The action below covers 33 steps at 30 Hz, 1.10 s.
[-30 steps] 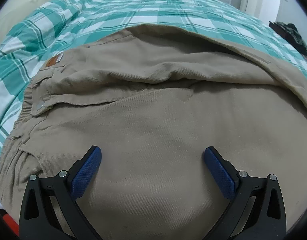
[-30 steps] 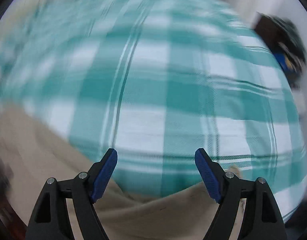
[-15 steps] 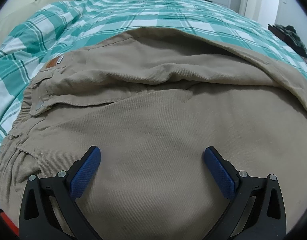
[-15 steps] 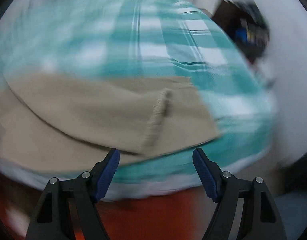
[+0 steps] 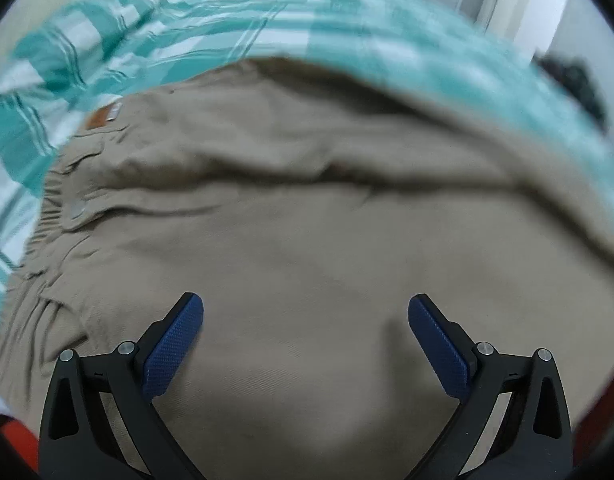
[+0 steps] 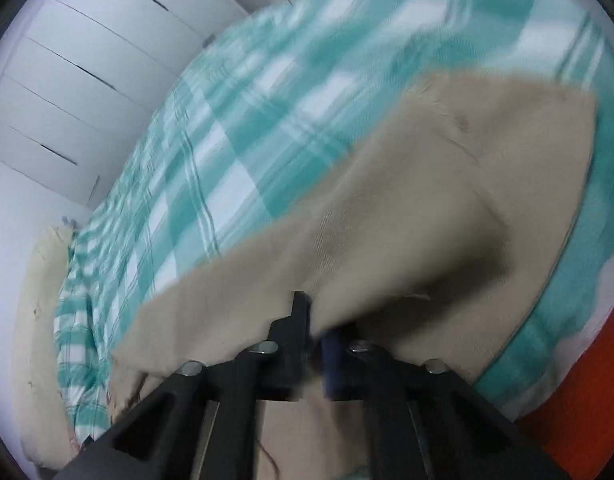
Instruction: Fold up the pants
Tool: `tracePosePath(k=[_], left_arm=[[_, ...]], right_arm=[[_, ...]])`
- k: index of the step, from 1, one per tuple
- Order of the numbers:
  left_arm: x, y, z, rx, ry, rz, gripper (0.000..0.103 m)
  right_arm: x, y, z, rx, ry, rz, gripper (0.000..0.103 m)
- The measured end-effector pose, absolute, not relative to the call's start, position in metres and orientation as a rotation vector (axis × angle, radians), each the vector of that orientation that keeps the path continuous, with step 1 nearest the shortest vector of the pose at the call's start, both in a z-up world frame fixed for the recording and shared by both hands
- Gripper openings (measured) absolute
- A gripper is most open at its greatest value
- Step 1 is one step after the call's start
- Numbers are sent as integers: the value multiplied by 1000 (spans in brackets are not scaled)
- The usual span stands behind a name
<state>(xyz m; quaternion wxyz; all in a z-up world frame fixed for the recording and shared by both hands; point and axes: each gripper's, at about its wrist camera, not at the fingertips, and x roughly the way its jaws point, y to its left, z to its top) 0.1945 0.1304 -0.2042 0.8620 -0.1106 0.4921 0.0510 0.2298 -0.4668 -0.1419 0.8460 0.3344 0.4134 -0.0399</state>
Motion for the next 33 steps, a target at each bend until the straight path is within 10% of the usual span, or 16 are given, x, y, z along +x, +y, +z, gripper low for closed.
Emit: tracePosePath(k=[8,19,21,22,29,33], left_arm=[[266,185,-174,-811,942,-139,102],[335,193,-192,-919,1053,-134,100],[336,191,-186,-912,1053,-143,72],[337,190,-185,-910,1066,-146,10],[318,183,-149,-981,952,-94,3],[263,190,-71,-886,702,-106,4]], right_arm=[[206,-438,-2,551,623,207,4],[142,-407,41,451,536,382,4],[129,-412,47,446,521,435,4],[126,-415,48,449,518,460,4],[215,-449,1,356,780,310,3],[265,-445,47,314,582,383,3]])
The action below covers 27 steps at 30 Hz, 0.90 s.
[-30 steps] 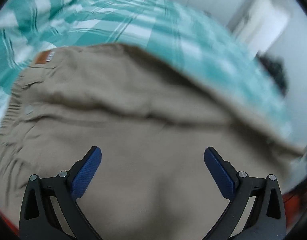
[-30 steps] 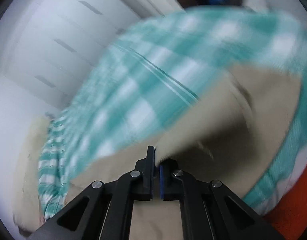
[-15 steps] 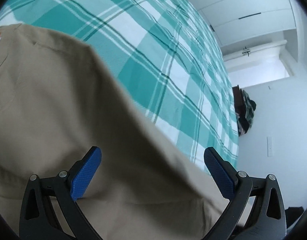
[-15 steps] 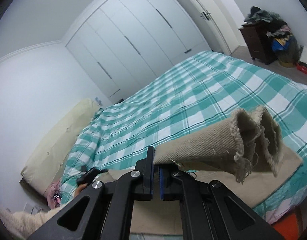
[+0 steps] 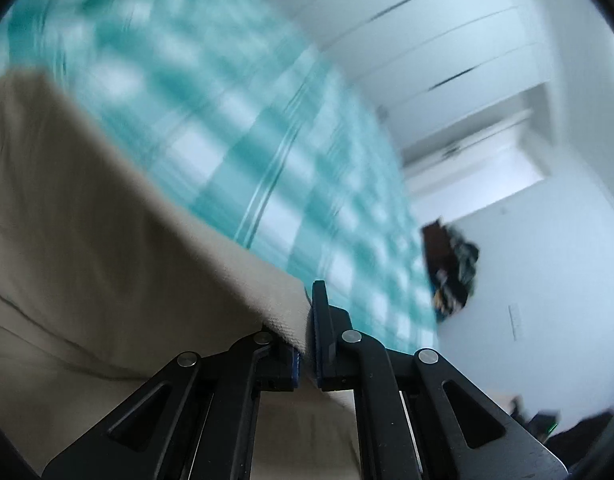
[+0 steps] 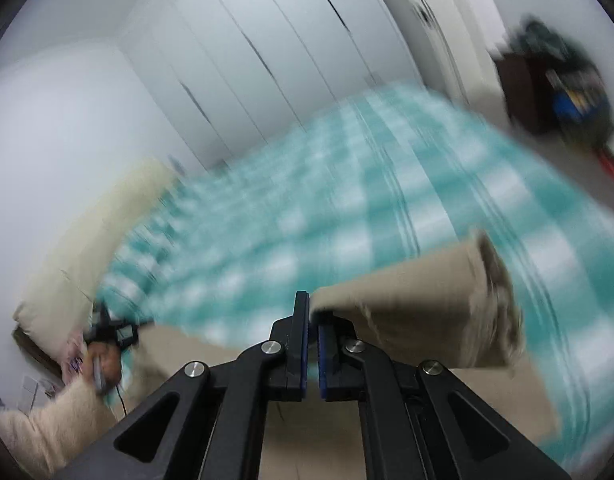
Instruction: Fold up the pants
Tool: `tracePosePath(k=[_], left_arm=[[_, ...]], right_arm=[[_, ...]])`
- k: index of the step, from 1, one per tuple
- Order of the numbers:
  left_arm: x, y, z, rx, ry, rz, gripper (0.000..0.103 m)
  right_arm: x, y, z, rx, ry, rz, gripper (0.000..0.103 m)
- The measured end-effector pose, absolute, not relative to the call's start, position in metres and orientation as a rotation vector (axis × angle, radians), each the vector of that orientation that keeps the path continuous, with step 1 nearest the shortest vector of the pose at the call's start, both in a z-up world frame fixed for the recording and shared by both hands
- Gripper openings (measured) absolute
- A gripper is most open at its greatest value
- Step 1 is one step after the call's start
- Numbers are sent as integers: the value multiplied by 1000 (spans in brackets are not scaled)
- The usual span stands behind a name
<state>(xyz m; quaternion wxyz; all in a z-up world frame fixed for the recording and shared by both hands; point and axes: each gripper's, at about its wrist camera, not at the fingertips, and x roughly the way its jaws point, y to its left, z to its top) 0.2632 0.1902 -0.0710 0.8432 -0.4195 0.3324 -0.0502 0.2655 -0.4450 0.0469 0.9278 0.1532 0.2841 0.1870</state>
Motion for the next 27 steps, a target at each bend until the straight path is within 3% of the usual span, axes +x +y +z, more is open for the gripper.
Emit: tracePosePath(k=[3,6,10,14,19,23,27], left_arm=[[209,192,-55,-813,654,-109,6],[170,170,-101,-762,805,-118,7],[145,131,-193,-742,1106,-109,6],[133,124,-205,-781,1140,-93,3],[130,131,-188,-795,1099,-90,3],[127,128,-169,-772,1056,-144,5],[123,115,-185,-729,1135,-138,4]], right_arm=[[270,-450,82,354,454,499,4],[265,-468,56,379,546,502,4],[255,-510,-60,451,855,301,4],[236,-544,-159,461,1084,101,4],[227,-554,-159,520,1011,96,4],[221,-550,-127,511,923,106,3],[228,-553,-134,521,988,72,3]])
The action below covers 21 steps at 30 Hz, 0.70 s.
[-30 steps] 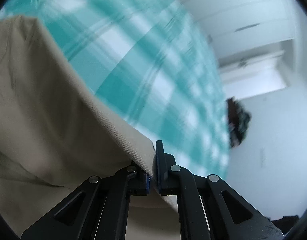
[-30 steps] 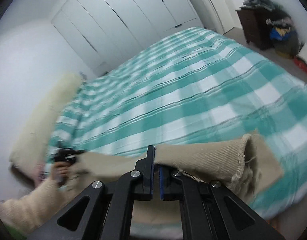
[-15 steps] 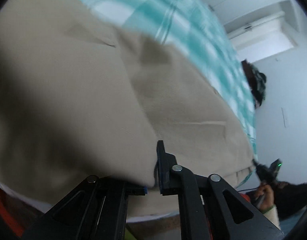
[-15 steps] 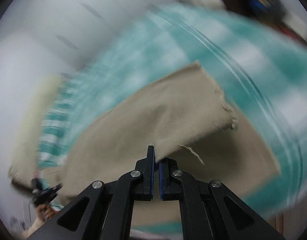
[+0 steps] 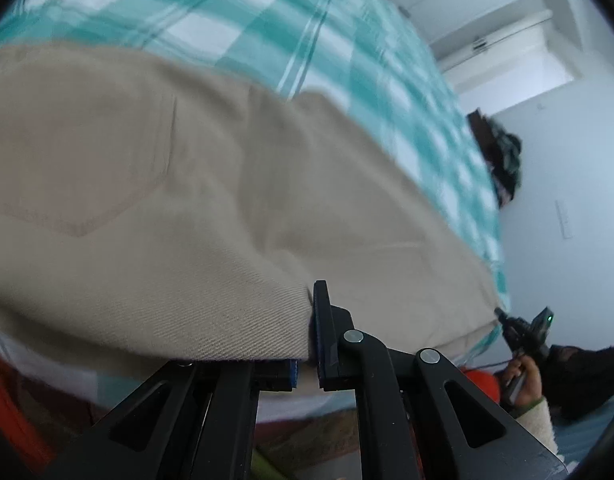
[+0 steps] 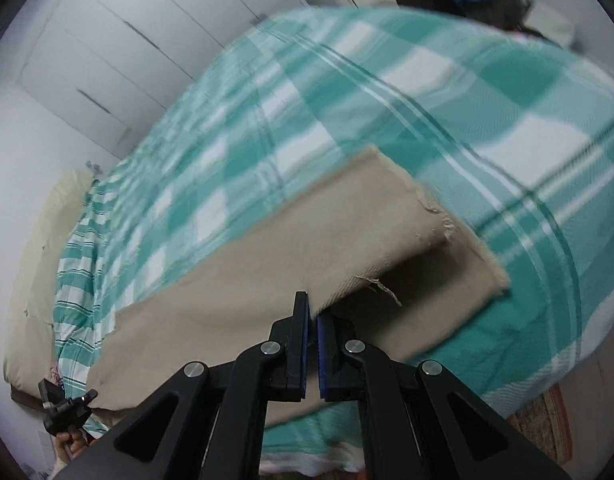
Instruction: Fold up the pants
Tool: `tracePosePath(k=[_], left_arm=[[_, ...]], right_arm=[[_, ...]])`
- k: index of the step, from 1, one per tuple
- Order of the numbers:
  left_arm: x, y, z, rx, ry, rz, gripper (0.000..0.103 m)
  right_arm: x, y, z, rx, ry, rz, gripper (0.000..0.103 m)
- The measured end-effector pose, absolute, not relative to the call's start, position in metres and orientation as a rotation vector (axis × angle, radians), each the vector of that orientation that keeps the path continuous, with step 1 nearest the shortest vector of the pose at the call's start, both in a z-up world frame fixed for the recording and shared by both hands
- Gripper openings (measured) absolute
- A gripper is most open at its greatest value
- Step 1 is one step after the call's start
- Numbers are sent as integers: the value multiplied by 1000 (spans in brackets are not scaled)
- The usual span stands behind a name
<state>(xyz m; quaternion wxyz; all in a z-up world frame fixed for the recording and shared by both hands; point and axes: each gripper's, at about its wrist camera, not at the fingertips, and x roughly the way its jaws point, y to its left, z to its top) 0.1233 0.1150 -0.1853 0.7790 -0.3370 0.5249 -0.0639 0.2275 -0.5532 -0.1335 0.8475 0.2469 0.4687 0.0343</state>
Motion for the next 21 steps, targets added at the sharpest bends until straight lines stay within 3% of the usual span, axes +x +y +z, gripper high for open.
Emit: tracePosePath(k=[21], left_arm=[[123,104,-202,-673,1170,-128,4]], right_arm=[[193,-556,-130,539,932,-24,3]])
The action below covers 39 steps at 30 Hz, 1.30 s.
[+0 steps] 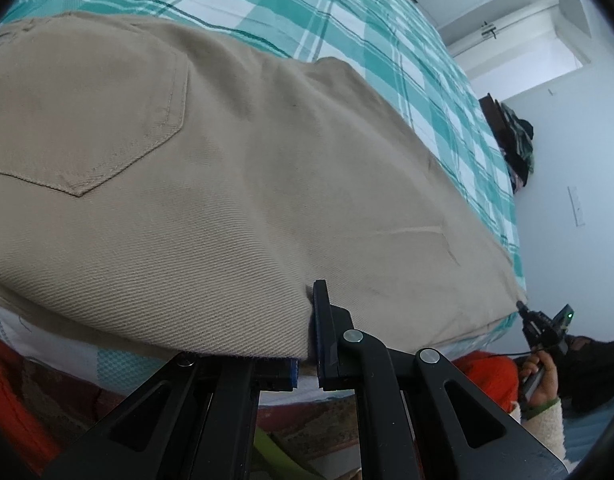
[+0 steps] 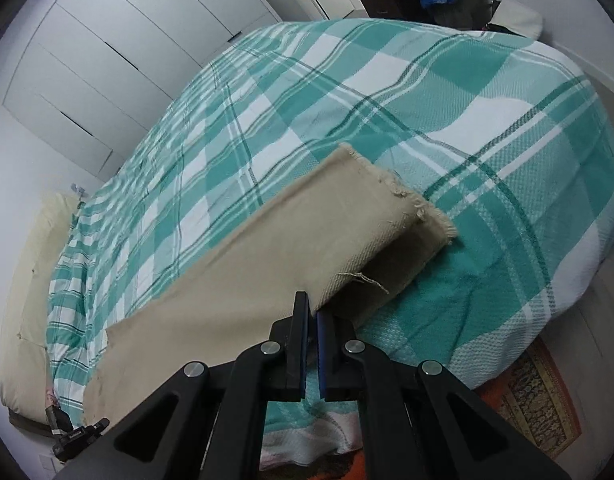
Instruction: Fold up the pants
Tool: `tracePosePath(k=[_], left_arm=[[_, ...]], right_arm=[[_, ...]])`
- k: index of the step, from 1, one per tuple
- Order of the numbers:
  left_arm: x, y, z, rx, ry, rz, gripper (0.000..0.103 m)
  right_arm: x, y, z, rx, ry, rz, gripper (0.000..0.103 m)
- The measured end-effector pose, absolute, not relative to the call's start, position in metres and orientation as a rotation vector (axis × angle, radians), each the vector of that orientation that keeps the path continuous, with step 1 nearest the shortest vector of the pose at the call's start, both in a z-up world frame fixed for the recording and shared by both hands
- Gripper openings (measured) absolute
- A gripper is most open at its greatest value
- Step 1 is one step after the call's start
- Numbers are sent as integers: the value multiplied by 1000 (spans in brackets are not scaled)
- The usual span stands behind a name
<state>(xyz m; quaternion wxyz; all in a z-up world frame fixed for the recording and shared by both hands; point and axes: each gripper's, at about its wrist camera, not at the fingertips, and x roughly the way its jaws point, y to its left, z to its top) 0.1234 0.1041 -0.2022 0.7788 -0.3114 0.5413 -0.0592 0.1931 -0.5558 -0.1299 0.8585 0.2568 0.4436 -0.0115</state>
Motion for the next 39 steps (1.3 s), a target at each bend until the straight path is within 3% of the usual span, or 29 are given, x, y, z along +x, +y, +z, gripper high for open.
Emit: tracePosePath(k=[5,9,11,12,14,19,23,26,32,39], left_arm=[[126,100,-205,-626,1203,-123,5],[125,99,-203,-615,1228,-90,15],[120,98,-197,-594,1241,-81,37],[113,97,-189,-574,1237,-81,43],[100,96,-177,-519,1224,-50,73],[71,98,-141,-364,1105,58,77],[103,108,-128,-327,1006,107,83],[138,108,-143,-256,974,124,86],[159,103,-218,-136,1143,180,87],[154,102,-226,-90,1088,154,93]], right_arm=[[192,-561,-149,571,991,-66,3],[194,-558,-147,541,999,-80,5],[190,-555,-141,507,995,-97,19],[185,-555,-137,486,990,-120,42],[171,-559,-129,460,956,-161,64],[142,-579,-108,348,847,-341,64],[162,-554,-89,244,791,-268,64],[193,-521,-93,167,824,-159,64],[239,-493,-155,20,1088,-131,64],[234,-511,-158,141,1076,-87,67]])
